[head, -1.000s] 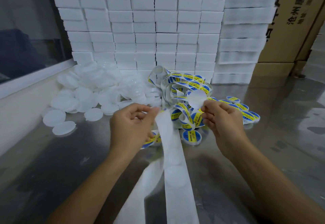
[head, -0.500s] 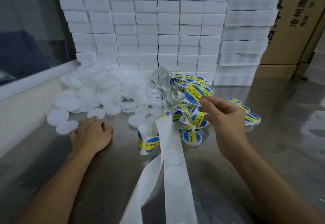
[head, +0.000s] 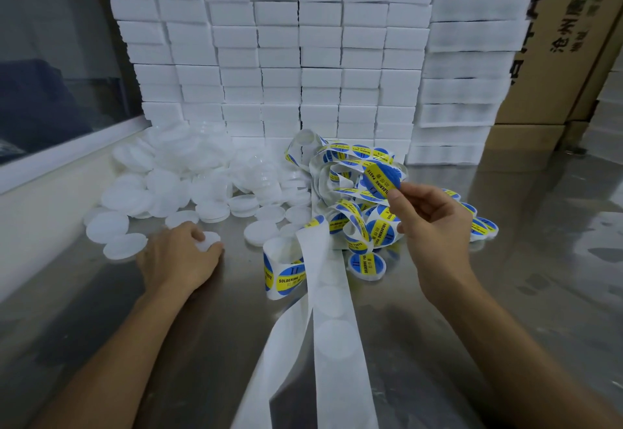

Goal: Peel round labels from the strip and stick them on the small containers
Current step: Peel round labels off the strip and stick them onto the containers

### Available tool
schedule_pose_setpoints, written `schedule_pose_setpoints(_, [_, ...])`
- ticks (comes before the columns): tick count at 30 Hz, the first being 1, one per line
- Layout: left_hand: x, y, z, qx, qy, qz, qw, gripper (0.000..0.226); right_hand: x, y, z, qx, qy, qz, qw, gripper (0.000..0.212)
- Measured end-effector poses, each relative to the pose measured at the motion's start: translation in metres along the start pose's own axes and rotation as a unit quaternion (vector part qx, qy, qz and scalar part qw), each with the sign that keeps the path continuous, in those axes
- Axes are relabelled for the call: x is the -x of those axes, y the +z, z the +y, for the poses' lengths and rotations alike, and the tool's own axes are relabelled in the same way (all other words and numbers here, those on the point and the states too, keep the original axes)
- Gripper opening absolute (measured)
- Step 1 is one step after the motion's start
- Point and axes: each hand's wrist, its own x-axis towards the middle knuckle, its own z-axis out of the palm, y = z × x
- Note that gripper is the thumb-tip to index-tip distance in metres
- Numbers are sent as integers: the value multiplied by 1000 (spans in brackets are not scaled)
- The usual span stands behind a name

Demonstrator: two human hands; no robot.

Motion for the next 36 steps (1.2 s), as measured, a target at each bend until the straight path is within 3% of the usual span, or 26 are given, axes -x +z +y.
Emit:
schedule_pose_setpoints(3, [5, -2, 4, 51, 11, 34, 998, 43, 2, 1, -1, 26, 3, -15, 1000, 13])
schedule_pose_setpoints(7, [17, -10, 25, 126, 137, 123, 975, 41, 6, 3, -2, 40, 13, -34, 999, 13])
schedule_pose_setpoints(10, [34, -16, 49, 174, 280, 201, 922, 39, 10, 6, -3, 28, 18, -68, 997, 17])
schedule_pose_setpoints(14, [60, -21, 75, 188, 422, 251, 851, 37, 21, 16, -2, 8, 35, -139, 990, 40])
schedule_pose_setpoints(19, [77, -20, 87, 186, 495, 240, 814, 32, 32, 26, -1, -54, 43, -191, 979, 49])
schedule_pose_setpoints(21, [79, -20, 88, 228, 479, 197, 825, 36, 32, 26, -2, -59, 36, -189, 980, 47])
schedule_pose_setpoints(23, [82, -22, 89, 364, 394, 88, 839, 42, 31, 26, -2, -49, 28, -185, 981, 47])
schedule_pose_setpoints(25, [87, -27, 94, 543, 239, -79, 801, 39, 29, 25, -2, -39, 22, -179, 983, 47])
schedule_pose_setpoints(27, [85, -28, 96, 629, 136, -176, 745, 31, 28, 25, -2, -34, 20, -172, 984, 46])
schedule_pose_setpoints(31, [78, -29, 94, 665, 83, -231, 705, 23, 27, 24, -1, -23, 24, -162, 986, 44])
schedule_pose_setpoints(36, [76, -30, 93, 696, 23, -256, 671, 30, 29, 23, -1, -9, 27, -148, 989, 38])
